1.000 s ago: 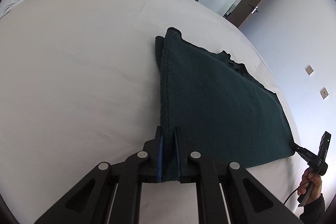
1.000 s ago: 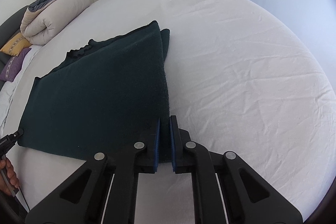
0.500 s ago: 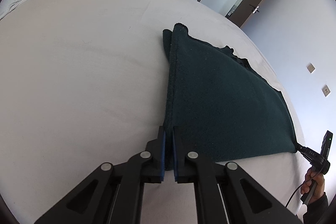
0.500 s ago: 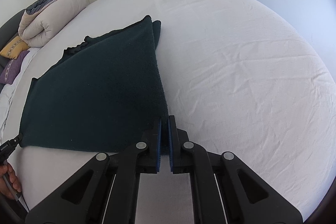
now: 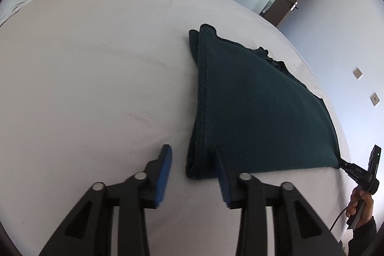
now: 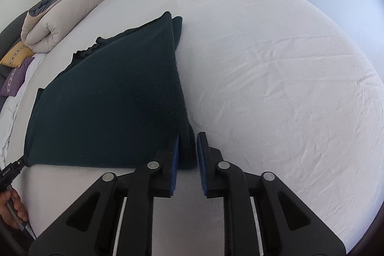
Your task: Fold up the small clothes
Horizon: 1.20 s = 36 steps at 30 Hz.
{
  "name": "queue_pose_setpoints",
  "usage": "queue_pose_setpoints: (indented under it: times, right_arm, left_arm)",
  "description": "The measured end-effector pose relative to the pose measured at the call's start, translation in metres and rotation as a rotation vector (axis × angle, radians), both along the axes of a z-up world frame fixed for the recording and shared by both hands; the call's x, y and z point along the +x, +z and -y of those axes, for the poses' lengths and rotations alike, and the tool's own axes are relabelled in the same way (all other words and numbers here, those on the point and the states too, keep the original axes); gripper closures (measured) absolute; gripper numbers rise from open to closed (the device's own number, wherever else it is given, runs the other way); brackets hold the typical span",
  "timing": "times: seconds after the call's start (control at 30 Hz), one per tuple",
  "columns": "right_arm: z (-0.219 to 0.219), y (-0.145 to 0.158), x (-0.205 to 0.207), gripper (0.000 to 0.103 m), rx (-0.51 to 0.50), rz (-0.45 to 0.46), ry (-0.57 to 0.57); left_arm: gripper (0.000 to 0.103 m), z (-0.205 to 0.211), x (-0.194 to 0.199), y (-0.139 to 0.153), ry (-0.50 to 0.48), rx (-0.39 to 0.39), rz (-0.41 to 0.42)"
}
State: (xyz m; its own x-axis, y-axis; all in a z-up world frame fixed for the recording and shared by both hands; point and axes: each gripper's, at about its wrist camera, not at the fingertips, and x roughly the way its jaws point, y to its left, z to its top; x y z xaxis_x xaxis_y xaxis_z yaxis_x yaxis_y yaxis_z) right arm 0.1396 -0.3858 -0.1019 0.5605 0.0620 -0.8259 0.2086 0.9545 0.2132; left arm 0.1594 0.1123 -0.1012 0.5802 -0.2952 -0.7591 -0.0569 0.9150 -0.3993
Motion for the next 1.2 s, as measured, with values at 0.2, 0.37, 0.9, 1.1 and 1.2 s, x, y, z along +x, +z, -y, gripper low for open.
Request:
queue_pose_setpoints:
  times: [0.2, 0.37, 0.9, 1.1, 1.2]
  right_arm:
    - [0.011, 0.039, -0.02, 0.049, 0.02, 0.13, -0.104]
    - [-0.035, 0.066, 0.023, 0.049, 0.202, 0.207, 0.08]
    - [-0.056, -0.037, 0.189, 0.074, 0.637, 0.121, 0.035]
    - [0.024, -0.052, 0.155, 0.088, 0.628, 0.216, -0.195]
    - [0.05, -0.052, 0.134, 0.087, 0.617, 0.227, -0.27]
  left_arm:
    - [0.055, 0.01, -0.007, 0.058, -0.006, 0.13, 0.138]
    - [0.048, 0.059, 0.048, 0.085, -0.097, 0.225, 0.225]
    - [0.034, 0.096, 0.173, -0.006, -0.104, 0.27, 0.075]
    - [0.031, 0.095, 0.172, -0.008, -0.107, 0.267, 0.094]
    - [0.03, 0.094, 0.171, -0.008, -0.106, 0.27, 0.097]
